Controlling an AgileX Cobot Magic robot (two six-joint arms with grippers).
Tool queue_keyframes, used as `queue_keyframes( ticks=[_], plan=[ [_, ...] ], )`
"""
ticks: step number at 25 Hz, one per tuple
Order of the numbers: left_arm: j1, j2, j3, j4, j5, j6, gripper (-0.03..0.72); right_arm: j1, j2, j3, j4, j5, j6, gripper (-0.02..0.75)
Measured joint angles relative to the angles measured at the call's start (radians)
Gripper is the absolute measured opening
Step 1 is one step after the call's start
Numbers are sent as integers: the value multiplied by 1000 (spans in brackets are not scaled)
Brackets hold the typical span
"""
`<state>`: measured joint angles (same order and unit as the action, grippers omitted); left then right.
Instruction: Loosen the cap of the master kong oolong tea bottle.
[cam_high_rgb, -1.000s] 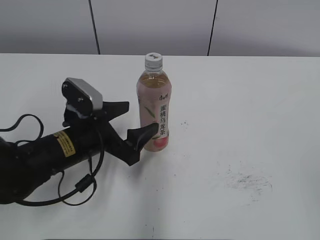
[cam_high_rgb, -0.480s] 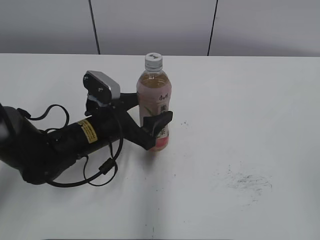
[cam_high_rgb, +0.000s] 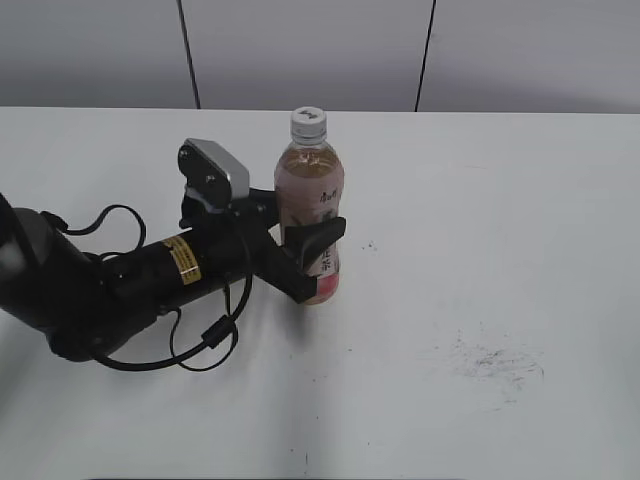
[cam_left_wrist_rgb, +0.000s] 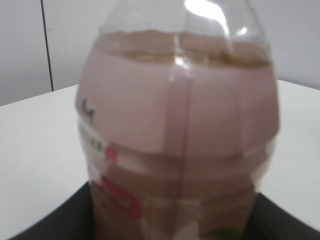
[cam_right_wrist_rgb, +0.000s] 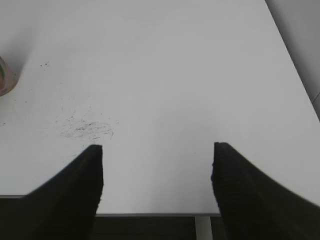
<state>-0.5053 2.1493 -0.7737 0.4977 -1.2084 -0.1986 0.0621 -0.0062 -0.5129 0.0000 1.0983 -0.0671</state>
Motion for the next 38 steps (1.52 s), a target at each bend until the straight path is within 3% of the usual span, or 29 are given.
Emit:
queue_keyframes(
  ticks=[5, 10, 14, 19, 25, 30, 38],
  plan=[
    [-19, -13, 0, 44, 20, -1, 382, 0, 0, 0, 0, 0, 0, 514],
    [-105, -40, -10, 44, 72, -4, 382, 0, 0, 0, 18, 0, 0, 514],
    [-166, -40, -21, -38, 74, -7, 382, 0, 0, 0, 25, 0, 1, 514],
    [-177, -28, -21, -99, 75, -7, 382, 0, 0, 0, 26, 0, 1, 514],
    [-177, 2, -23, -85, 38, -5, 382, 0, 19, -8, 79, 0, -9, 514],
    [-177, 4, -26, -44, 36, -4, 382, 0, 197, -52, 157, -1, -86, 505],
    [-177, 5, -29, -28, 36, -4, 382, 0, 641, -197, 231, -2, -259, 427]
  ],
)
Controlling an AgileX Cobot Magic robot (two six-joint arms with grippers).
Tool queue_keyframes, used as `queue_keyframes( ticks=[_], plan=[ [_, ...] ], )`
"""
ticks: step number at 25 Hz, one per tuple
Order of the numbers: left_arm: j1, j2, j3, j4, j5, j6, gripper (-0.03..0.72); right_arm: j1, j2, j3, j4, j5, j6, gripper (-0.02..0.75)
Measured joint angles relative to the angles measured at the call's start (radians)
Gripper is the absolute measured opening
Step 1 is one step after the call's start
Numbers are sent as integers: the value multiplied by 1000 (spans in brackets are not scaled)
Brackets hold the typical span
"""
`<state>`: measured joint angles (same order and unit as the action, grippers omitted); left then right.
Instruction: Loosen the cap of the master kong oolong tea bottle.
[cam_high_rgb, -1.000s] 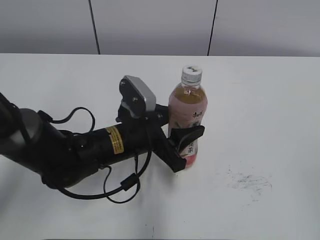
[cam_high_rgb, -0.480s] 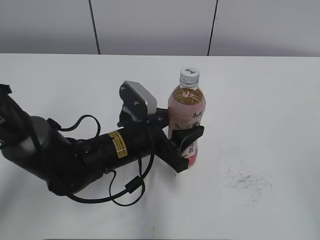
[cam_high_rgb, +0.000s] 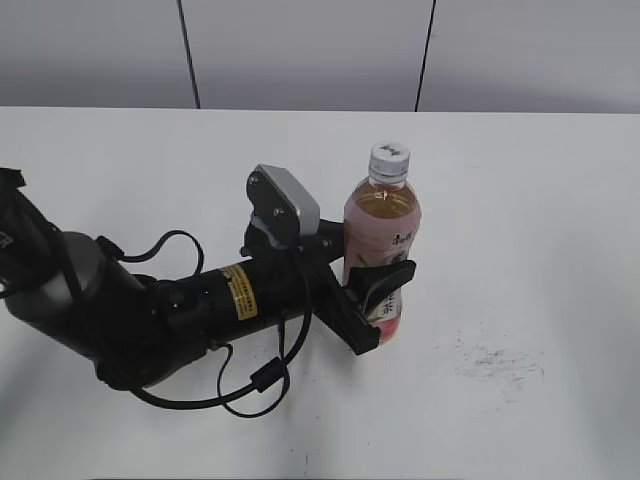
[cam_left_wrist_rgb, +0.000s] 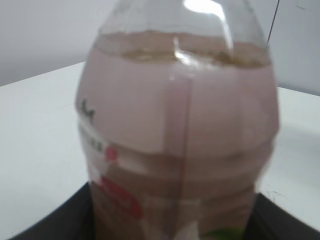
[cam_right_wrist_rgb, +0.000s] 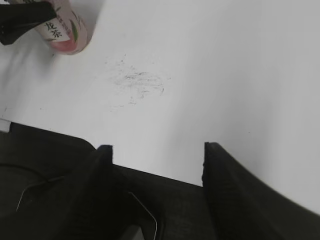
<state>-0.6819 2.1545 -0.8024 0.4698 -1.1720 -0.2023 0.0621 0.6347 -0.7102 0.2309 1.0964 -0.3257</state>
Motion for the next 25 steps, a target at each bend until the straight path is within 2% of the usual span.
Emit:
queue_keyframes(
  ticks=[5, 10, 13, 15, 21, 25],
  plan=[
    [0, 0, 0, 1, 0, 0, 382, 0, 312, -184, 19, 15, -43, 426],
    [0, 0, 0, 3, -1, -1, 382, 0, 512, -380, 88, 75, -72, 426],
    [0, 0, 0, 3, -2, -1, 382, 34, 596, -459, 103, 86, -76, 425],
    [0, 0, 0, 3, -2, -1, 382, 95, 646, -504, 94, 87, -65, 425],
    [0, 0, 0, 4, -2, -1, 382, 356, 822, -676, 17, 87, 98, 424],
    [0, 1, 0, 4, -2, -1, 382, 478, 940, -820, 8, 106, 189, 424]
  ],
)
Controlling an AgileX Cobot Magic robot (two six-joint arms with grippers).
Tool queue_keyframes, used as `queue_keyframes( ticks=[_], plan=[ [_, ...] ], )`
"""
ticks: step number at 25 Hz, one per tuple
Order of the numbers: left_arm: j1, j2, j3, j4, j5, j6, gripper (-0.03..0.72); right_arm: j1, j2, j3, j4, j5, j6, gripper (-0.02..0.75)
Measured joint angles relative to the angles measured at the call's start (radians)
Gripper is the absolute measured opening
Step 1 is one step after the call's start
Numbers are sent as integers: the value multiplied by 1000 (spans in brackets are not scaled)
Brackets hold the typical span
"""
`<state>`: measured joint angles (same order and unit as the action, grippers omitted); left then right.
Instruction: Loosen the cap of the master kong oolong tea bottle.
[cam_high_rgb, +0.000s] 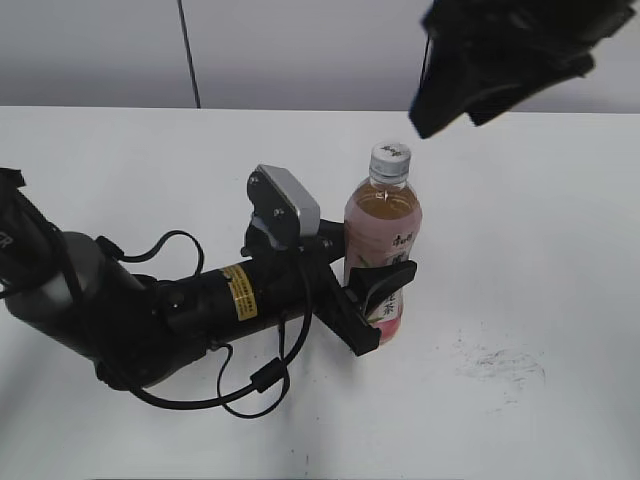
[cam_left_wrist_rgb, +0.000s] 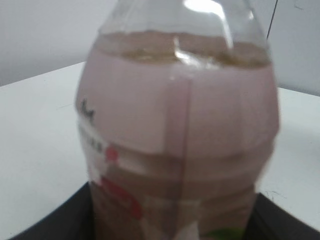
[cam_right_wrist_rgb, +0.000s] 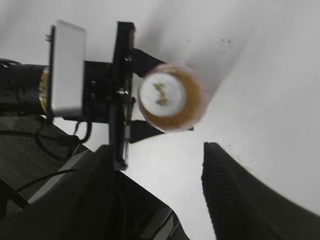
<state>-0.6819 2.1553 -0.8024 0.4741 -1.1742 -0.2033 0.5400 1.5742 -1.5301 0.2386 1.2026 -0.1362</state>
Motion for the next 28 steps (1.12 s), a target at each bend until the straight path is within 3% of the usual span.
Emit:
queue_keyframes(
  ticks=[6, 17, 28],
  plan=[
    [0, 0, 0, 0, 0, 0, 382, 94, 119, -144, -88, 9, 88, 424],
    [0, 0, 0, 1, -1, 0, 382, 95, 154, -150, -171, 14, 231, 424],
    [0, 0, 0, 1, -1, 0, 382, 95, 159, -122, -158, 17, 371, 424]
  ],
)
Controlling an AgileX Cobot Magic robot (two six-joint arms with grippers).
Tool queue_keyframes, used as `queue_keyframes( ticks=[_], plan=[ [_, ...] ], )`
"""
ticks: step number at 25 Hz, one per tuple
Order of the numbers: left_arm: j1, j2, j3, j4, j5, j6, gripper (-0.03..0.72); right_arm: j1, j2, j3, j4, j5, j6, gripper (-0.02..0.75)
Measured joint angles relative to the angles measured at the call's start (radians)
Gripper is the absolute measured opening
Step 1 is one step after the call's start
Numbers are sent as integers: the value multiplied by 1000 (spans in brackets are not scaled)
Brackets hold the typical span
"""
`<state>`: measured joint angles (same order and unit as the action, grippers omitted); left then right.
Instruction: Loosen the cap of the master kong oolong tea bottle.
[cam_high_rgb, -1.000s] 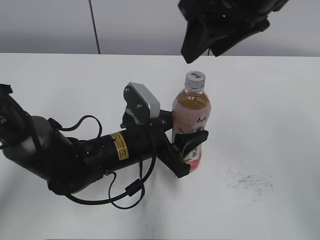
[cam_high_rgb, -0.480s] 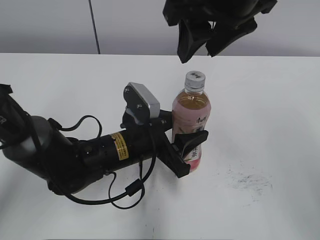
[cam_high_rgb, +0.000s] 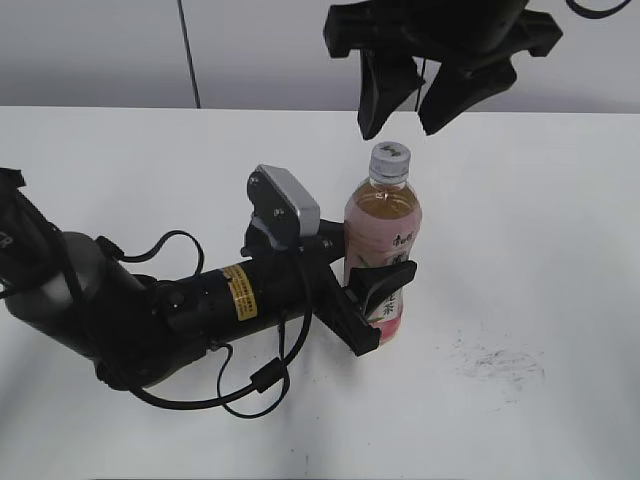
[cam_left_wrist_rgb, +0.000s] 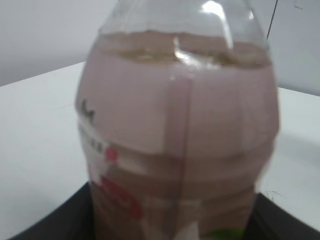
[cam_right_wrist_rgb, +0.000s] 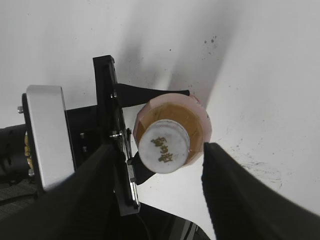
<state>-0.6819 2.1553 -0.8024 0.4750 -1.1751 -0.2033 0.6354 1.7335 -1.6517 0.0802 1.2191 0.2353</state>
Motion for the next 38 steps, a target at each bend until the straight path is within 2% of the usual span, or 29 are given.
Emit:
queue_keyframes(
  ticks=[12, 15, 18, 22, 26, 32, 34, 38],
  plan=[
    [0, 0, 0, -1, 0, 0, 382, 0, 68, 0, 22, 1, 9, 398],
    [0, 0, 0, -1, 0, -1, 382, 0, 68, 0, 13, 2, 9, 365],
    [0, 0, 0, -1, 0, -2, 382, 0, 68, 0, -7, 3, 3, 272],
    [0, 0, 0, -2, 0, -2, 382, 0, 68, 0, -9, 4, -82, 270],
    [0, 0, 0, -2, 0, -2, 382, 0, 68, 0, -9, 4, -356, 270],
    [0, 0, 0, -2, 0, -1, 382, 0, 68, 0, -7, 4, -1113, 270],
    [0, 0, 0, -2, 0, -1, 382, 0, 68, 0, -6, 4, -1309, 270],
    [0, 0, 0, -2, 0, 0, 382, 1, 68, 0, -6, 6, -1460, 270]
  ],
)
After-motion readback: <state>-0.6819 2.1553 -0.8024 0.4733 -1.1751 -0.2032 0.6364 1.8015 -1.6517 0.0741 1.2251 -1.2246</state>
